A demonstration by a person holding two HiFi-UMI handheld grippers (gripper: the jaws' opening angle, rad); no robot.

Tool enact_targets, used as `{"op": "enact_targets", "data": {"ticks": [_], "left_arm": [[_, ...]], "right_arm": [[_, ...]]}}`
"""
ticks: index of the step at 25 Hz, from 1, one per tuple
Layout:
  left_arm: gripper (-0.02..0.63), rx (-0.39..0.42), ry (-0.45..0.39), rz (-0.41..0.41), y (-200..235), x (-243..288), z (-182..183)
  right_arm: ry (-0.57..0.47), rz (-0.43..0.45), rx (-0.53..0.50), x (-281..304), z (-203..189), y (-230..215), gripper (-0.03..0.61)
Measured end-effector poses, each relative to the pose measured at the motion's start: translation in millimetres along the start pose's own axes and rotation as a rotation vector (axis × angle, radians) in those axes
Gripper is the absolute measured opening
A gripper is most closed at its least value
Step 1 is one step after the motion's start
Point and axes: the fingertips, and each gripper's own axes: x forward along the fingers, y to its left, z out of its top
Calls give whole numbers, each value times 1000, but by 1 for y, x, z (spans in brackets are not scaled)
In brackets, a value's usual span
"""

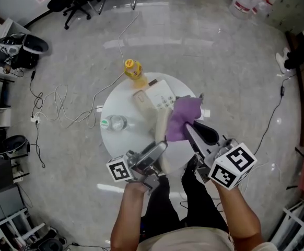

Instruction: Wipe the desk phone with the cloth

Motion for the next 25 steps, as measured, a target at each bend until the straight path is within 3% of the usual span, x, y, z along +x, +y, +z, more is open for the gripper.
{"op": "enact_targets", "data": {"ticks": [5, 9, 16, 25], "left_arm": [[199, 62, 42, 93, 10, -4, -1], [199, 88, 64, 161, 22, -12, -5], [200, 206, 165, 245, 28, -13, -13], [196, 283, 225, 274, 25, -7, -16]], "right_arm": [[193, 60, -379, 26, -5, 47, 28], [313, 107, -531, 41, -22, 65, 28], [422, 186, -586, 56, -46, 72, 28], [455, 115, -576, 63, -45, 38, 28]]}}
